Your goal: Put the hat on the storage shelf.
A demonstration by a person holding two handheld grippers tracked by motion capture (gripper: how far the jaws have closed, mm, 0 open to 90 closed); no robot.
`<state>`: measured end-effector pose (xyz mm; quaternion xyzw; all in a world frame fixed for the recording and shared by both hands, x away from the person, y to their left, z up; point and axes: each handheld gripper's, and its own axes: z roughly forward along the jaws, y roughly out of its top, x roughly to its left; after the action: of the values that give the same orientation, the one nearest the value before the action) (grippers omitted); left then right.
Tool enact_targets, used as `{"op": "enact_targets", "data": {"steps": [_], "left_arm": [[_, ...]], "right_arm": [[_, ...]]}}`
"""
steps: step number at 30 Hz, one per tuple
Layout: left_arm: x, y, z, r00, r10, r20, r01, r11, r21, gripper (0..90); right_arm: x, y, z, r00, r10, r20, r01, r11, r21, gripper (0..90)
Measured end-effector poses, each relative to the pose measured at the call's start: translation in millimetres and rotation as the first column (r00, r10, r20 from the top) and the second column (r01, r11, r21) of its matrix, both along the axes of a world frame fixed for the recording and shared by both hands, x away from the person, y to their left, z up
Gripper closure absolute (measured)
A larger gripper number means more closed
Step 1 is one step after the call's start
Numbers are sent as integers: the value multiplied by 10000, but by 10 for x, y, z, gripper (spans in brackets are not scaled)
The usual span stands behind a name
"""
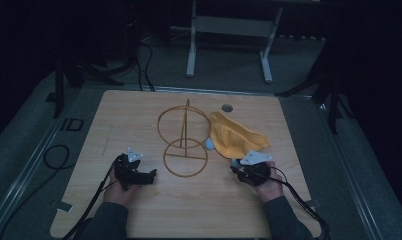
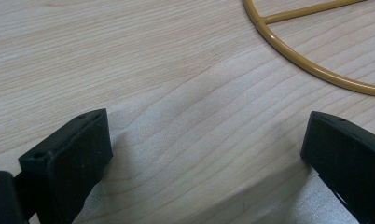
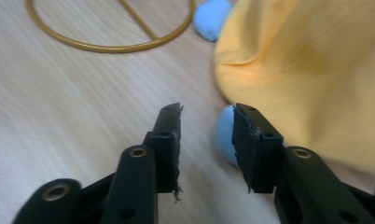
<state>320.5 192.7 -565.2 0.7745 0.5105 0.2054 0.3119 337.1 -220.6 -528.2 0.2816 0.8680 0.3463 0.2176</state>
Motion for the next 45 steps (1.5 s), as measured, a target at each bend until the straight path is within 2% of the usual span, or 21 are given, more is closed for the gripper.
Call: {"op": "enact_targets", "data": {"steps": [3, 4, 7, 8, 10, 11, 12, 16, 17, 20, 21, 23, 26, 28, 32, 35, 38, 45], "left_arm": [[0, -1, 0, 10000, 7, 7, -7, 10000, -9, 19], [0, -1, -1, 10000, 7, 10, -7, 10000, -10, 19], [0, -1, -1, 10000, 8, 8, -8, 10000, -14, 19], [0, -1, -1, 10000, 6, 7, -6, 10000, -11, 19], [0, -1, -1, 10000, 6, 7, -6, 10000, -11, 19], [0, -1, -1, 10000, 6, 7, -6, 10000, -11, 19], [0, 0, 0, 10000, 0, -1, 0, 10000, -12, 19], [0, -1, -1, 10000, 8, 10, -8, 10000, -13, 19], [0, -1, -1, 10000, 7, 9, -7, 10000, -11, 19], [0, -1, -1, 10000, 7, 9, -7, 10000, -11, 19], [0, -1, -1, 10000, 7, 9, -7, 10000, -11, 19], [0, -1, -1, 10000, 5, 9, -5, 10000, -9, 19], [0, -1, -1, 10000, 6, 8, -6, 10000, -9, 19], [0, -1, -1, 10000, 6, 8, -6, 10000, -10, 19], [0, 0, 0, 10000, 2, -2, -2, 10000, -14, 19], [0, -1, 0, 10000, 9, 7, -9, 10000, -13, 19], [0, 0, 0, 10000, 4, -4, -4, 10000, -14, 19], [0, -1, 0, 10000, 8, 5, -8, 10000, -17, 19]], "right_arm": [[36, -4, -7, 10000, 11, 62, -10, 9997, -246, 588], [68, 3, -32, 9997, 15, 236, -3, 9987, -503, 568], [94, 14, -57, 9982, -80, 598, 114, 9983, -565, 557], [110, 13, -66, 9989, -36, 469, 59, 9988, -495, 560], [147, 17, -103, 9997, -54, 223, 68, 9979, -649, 558], [147, 17, -103, 9997, -54, 223, 68, 9979, -649, 558], [180, 14, -140, 10000, -82, -6, 82, 9973, -732, 552], [218, -2, -154, 9997, -99, -215, 83, 9974, -710, 546], [254, -10, -163, 9990, -86, -441, 55, 9975, -699, 540], [301, -8, -183, 9981, -57, -606, 8, 9968, -794, 525], [301, -8, -183, 9981, -57, -606, 8, 9968, -794, 525], [348, -18, -180, 9960, -118, -889, 62, 9980, -631, 520], [375, -33, -192, 9960, -184, -873, 145, 9989, -451, 568], [416, -67, -202, 9951, -403, -901, 380, 9989, -268, 685], [400, -50, -146, 9970, -473, -615, 447, 9981, -430, 799], [389, -49, -111, 9973, -481, -554, 460, 9982, -383, 817], [366, -68, -8, 9986, -422, -303, 419, 9990, -130, 827], [345, -79, 171, 9992, -407, -36, 406, 9991, -146, 830]]}}
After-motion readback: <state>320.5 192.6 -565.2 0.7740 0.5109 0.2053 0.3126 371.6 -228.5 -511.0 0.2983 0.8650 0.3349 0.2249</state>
